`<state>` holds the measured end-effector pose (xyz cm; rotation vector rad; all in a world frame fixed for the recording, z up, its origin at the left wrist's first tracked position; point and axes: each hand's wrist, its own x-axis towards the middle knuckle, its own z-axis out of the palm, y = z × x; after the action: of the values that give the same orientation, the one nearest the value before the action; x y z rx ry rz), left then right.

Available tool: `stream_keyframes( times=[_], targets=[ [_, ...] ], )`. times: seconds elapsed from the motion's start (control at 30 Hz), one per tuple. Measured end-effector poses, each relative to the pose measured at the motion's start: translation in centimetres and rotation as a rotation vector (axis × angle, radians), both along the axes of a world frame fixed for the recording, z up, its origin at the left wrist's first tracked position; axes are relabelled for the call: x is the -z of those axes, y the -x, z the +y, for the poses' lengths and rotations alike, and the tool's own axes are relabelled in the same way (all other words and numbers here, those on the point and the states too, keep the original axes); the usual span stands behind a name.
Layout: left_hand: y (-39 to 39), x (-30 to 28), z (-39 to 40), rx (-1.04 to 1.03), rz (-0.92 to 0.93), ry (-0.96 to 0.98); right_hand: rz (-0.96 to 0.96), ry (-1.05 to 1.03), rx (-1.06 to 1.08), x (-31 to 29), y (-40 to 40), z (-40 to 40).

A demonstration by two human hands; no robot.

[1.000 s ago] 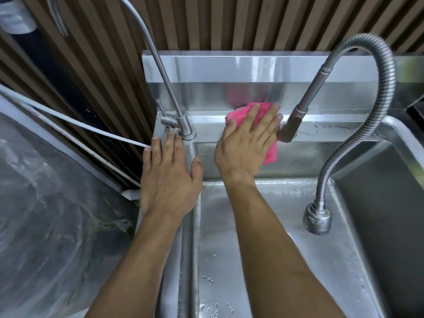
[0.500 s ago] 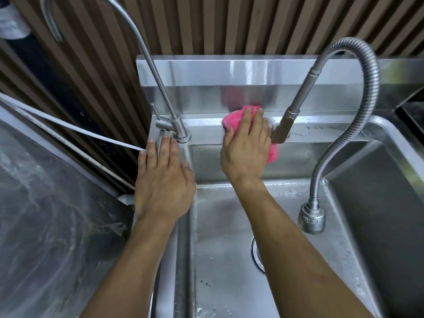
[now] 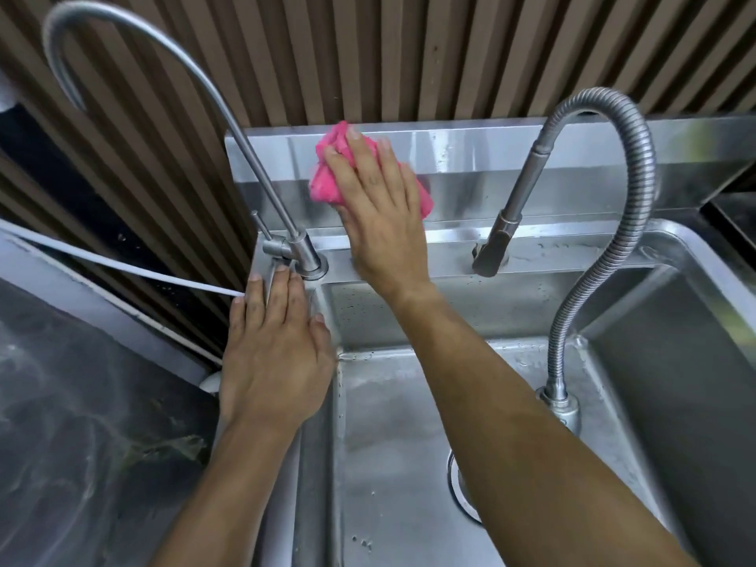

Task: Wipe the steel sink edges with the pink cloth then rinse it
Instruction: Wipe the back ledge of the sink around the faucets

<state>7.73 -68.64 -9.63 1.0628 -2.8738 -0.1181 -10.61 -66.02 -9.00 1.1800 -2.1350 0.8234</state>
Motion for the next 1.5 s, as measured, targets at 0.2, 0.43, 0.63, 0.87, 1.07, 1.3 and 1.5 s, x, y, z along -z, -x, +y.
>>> stream_keyframes(
  times=[0.2, 0.43, 0.63, 0.87, 1.07, 1.3, 1.5],
  targets=[
    [0.0, 0.0, 0.1, 0.004, 0.008, -0.001, -0.503, 0.828, 0.403, -2.7, 3.2, 2.2],
    [0.5, -0.1, 0.0, -0.020, -0.025, -0.004, -0.041, 0.002, 0.037, 0.4, -2.7, -0.7],
    [0.5, -0.1, 0.1, -0.022, -0.031, 0.001, -0.155, 0.094, 0.072, -0.7, -3.0, 4.6],
    [0.1, 0.0, 0.0, -0.010, -0.047, 0.016, -0.055, -0.204, 0.071, 4.1, -3.7, 3.3],
    [0.0, -0.2, 0.0, -0.004, -0.058, 0.016, -0.326, -0.132, 0.562, 3.5, -2.4, 5.2],
    [0.0, -0.1, 0.0, -0.011, -0.038, 0.015, -0.210, -0.243, 0.308, 3.4, -4.0, 4.2],
    [-0.2, -0.2, 0.3, 0.012, -0.020, 0.001, -0.240, -0.184, 0.305, 3.9, -1.7, 7.3]
  ],
)
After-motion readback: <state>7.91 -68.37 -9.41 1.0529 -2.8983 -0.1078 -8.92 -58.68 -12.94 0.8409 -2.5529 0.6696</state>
